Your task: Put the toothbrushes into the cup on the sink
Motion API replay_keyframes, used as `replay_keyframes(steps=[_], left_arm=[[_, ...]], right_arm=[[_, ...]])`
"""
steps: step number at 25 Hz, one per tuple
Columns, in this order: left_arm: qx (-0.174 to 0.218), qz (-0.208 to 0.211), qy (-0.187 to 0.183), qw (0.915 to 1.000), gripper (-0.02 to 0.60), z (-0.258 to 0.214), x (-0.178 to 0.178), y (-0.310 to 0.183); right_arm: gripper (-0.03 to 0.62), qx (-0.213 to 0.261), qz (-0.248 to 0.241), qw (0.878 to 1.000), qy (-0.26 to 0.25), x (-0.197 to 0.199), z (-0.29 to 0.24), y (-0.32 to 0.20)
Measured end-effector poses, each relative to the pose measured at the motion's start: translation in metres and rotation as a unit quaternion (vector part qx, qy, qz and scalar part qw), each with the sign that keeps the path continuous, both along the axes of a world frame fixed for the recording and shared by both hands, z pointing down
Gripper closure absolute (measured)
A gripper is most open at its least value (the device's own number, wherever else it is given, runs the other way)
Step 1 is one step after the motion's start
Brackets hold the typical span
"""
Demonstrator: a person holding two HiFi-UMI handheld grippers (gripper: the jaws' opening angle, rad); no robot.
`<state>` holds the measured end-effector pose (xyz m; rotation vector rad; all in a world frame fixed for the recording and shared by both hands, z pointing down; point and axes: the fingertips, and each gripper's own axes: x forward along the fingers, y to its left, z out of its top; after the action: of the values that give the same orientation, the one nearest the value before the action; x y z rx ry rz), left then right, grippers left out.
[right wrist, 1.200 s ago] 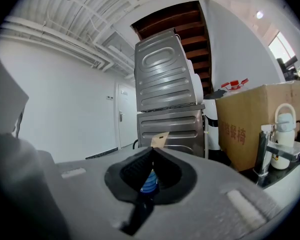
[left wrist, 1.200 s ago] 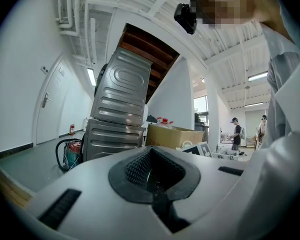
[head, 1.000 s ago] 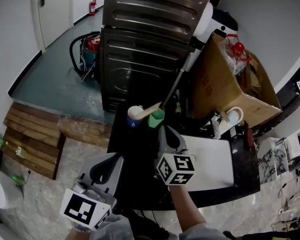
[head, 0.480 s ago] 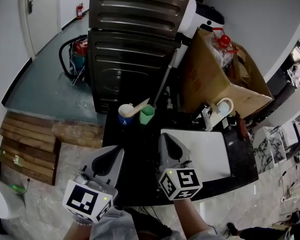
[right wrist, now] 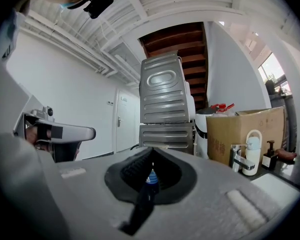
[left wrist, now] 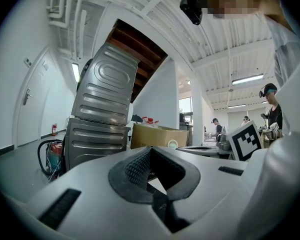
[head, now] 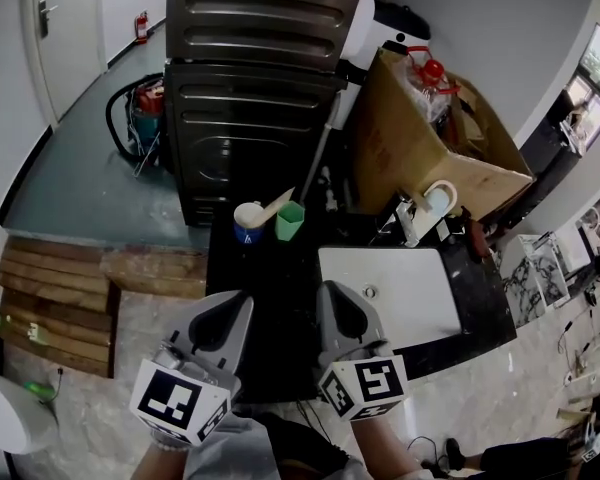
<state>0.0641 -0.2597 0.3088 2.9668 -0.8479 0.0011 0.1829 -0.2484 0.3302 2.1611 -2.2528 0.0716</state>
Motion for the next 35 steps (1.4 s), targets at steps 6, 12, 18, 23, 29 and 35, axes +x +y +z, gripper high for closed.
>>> replay_keyframes(steps=[6, 12, 18, 23, 29, 35], left_arm=[[-0.001, 0.02, 0.004, 0.9998, 0.578, 0.004, -0.017, 0.014], [-0.009, 0.037, 0.006, 0.9993, 0.578, 0.012, -0.031, 0.03], [-0.013, 0.037, 0.004, 0.9992, 0.578, 0.015, -0.039, 0.043], [-0.015, 0.031, -0.002, 0.9994, 0.578, 0.016, -0.039, 0.058], [-0.019, 0.026, -0.008, 0.9995, 0.578, 0.022, -0.031, 0.094], [-0.021, 0.022, -0.012, 0.9995, 0.578, 0.023, -0.017, 0.144]], right_arm=[[0.595, 0.005, 0.012, 1.0, -0.01, -0.025, -0.001, 0.015], [0.595, 0.003, 0.023, 1.0, -0.012, -0.046, 0.002, 0.033], [0.595, 0.001, 0.022, 1.0, -0.014, -0.056, 0.002, 0.047], [0.595, 0.0, 0.007, 1.0, -0.02, -0.063, 0.003, 0.058], [0.595, 0.003, -0.017, 1.0, -0.014, -0.069, 0.002, 0.092], [0.595, 0.002, -0.035, 0.999, -0.012, -0.064, 0.001, 0.14]])
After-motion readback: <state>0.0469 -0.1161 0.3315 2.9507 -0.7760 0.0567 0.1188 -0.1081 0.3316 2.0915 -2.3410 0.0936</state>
